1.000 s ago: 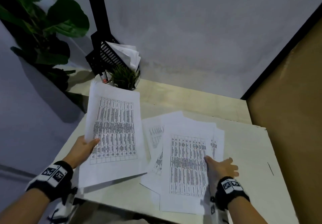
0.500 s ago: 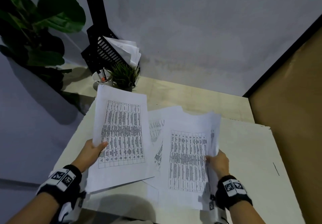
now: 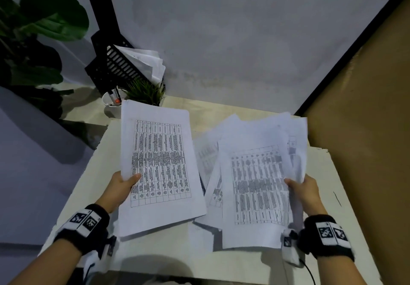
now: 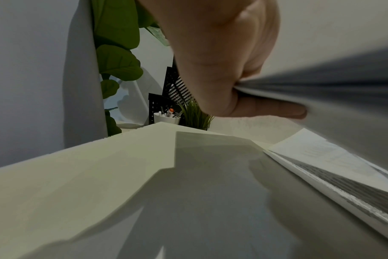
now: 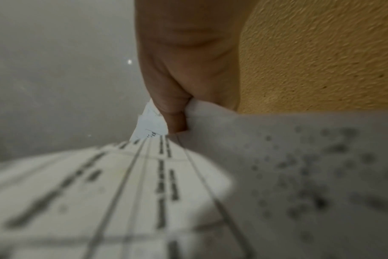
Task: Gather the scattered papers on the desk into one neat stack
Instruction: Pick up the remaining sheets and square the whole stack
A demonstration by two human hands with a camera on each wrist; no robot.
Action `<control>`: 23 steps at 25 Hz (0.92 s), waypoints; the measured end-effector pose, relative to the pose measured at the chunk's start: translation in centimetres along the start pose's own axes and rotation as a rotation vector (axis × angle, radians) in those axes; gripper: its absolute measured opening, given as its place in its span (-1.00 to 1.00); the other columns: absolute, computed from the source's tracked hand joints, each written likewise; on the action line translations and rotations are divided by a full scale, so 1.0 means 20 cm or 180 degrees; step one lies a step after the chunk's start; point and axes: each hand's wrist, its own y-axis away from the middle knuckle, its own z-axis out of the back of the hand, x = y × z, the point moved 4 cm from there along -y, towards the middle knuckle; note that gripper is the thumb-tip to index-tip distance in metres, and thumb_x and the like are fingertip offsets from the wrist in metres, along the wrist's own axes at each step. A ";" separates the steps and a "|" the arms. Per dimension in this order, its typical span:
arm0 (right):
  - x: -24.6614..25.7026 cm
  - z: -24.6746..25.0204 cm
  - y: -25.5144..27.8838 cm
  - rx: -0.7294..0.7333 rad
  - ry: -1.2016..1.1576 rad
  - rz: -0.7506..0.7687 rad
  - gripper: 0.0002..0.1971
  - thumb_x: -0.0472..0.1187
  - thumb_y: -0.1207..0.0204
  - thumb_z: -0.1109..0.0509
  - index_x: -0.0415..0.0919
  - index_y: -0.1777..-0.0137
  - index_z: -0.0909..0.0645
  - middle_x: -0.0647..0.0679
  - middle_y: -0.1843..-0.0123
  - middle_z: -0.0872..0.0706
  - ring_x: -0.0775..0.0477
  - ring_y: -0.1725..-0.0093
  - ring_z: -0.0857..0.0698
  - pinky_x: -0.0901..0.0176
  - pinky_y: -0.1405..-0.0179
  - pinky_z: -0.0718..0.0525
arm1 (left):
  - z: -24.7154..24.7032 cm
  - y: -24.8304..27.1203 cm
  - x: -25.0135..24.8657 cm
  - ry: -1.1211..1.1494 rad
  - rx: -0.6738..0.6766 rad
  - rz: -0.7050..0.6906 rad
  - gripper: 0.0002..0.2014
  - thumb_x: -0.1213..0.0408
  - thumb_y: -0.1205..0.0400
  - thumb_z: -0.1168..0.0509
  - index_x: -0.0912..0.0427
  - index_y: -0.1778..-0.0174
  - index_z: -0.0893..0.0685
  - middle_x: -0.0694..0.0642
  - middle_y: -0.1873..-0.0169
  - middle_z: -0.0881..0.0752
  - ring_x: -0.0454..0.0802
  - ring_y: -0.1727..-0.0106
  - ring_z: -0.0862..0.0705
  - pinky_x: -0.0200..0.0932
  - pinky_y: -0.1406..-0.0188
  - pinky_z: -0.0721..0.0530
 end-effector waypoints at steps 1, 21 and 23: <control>-0.01 0.04 0.00 -0.0111 -0.0094 0.0006 -0.62 -0.33 -0.42 -0.46 -0.51 -0.20 -0.56 -0.47 -0.14 -0.70 -0.42 -0.09 -0.68 -0.25 -0.17 -0.63 | 0.01 0.01 -0.01 0.0017 -0.0005 0.0000 -0.67 0.32 -0.61 -0.24 0.38 -0.27 -0.56 0.26 -0.15 -0.68 0.19 -0.18 -0.64 0.07 -0.31 -0.51; -0.13 -0.30 0.20 0.0125 -0.0727 -0.0406 -0.60 -0.36 -0.45 -0.42 -0.53 -0.25 -0.54 -0.43 -0.16 -0.69 -0.35 -0.08 -0.69 -0.08 -0.07 -0.63 | 0.33 0.11 0.04 0.0211 -0.0688 0.0079 -0.66 0.34 -0.63 -0.21 0.34 -0.33 -0.52 0.28 -0.24 -0.61 0.19 -0.14 -0.61 0.09 -0.26 -0.49; -0.13 -0.45 0.23 0.0283 -0.0390 -0.0455 -0.64 -0.34 -0.47 -0.40 -0.51 -0.22 -0.56 -0.38 -0.03 -0.72 -0.32 0.01 -0.70 -0.03 0.00 -0.66 | 0.43 0.12 0.04 0.0253 -0.0872 0.0117 -0.64 0.33 -0.63 -0.22 0.34 -0.35 -0.49 0.34 -0.30 -0.59 0.25 -0.23 -0.59 0.15 -0.33 -0.46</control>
